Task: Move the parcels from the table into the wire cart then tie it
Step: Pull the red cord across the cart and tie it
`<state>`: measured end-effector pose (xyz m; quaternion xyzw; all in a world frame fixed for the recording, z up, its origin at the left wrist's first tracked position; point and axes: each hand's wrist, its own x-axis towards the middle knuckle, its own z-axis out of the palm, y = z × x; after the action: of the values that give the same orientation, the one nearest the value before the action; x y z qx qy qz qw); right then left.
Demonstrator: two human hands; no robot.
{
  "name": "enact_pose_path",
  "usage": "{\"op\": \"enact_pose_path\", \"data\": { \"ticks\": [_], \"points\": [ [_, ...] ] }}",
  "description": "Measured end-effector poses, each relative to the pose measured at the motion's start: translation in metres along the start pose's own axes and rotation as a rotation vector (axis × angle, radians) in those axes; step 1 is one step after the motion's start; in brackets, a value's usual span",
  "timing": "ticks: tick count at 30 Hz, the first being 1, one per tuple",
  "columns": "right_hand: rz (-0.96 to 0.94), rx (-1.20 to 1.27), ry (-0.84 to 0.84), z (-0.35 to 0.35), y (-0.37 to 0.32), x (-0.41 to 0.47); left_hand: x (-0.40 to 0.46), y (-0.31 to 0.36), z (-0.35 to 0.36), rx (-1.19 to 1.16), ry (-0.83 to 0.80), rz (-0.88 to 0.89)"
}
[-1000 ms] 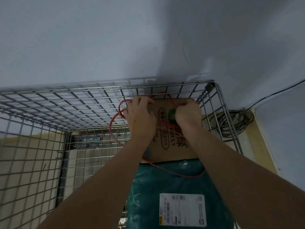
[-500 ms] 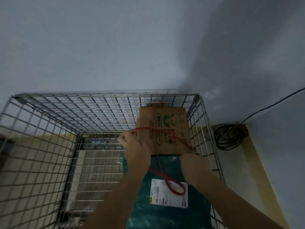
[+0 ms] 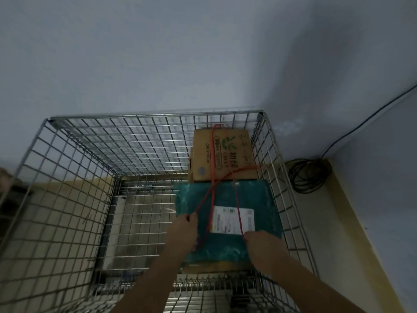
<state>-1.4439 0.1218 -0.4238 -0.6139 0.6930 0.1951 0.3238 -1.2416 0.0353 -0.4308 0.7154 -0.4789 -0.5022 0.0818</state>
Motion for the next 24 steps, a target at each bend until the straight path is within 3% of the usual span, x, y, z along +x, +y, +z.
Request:
{"op": "enact_pose_path", "data": {
  "ticks": [5,7,10,13,17,20,22,24],
  "points": [
    [0.109,0.376,0.147,0.021,-0.017,-0.022,-0.039,-0.025,-0.007,0.155,-0.223,0.243],
    [0.144,0.573,0.207,0.02,-0.024,-0.031,-0.052,-0.029,-0.008,0.374,-0.246,0.353],
    [0.116,0.564,0.308,0.022,-0.033,-0.045,-0.067,-0.037,-0.013,0.789,-0.135,0.537],
    [-0.084,0.61,0.326,0.02,-0.048,-0.054,-0.069,-0.045,-0.015,0.961,0.016,0.745],
    [-0.224,0.82,-0.002,0.028,-0.074,-0.052,-0.067,-0.055,-0.008,0.61,0.174,0.832],
    [-0.228,0.957,-0.028,0.04,-0.083,-0.045,-0.07,-0.058,0.003,0.493,0.34,0.765],
    [-0.181,1.0,-0.036,0.051,-0.083,-0.04,-0.078,-0.06,0.012,0.37,0.449,0.644],
    [-0.175,0.978,-0.024,0.06,-0.08,-0.038,-0.083,-0.057,0.017,-0.045,0.357,0.368]
  ]
}}
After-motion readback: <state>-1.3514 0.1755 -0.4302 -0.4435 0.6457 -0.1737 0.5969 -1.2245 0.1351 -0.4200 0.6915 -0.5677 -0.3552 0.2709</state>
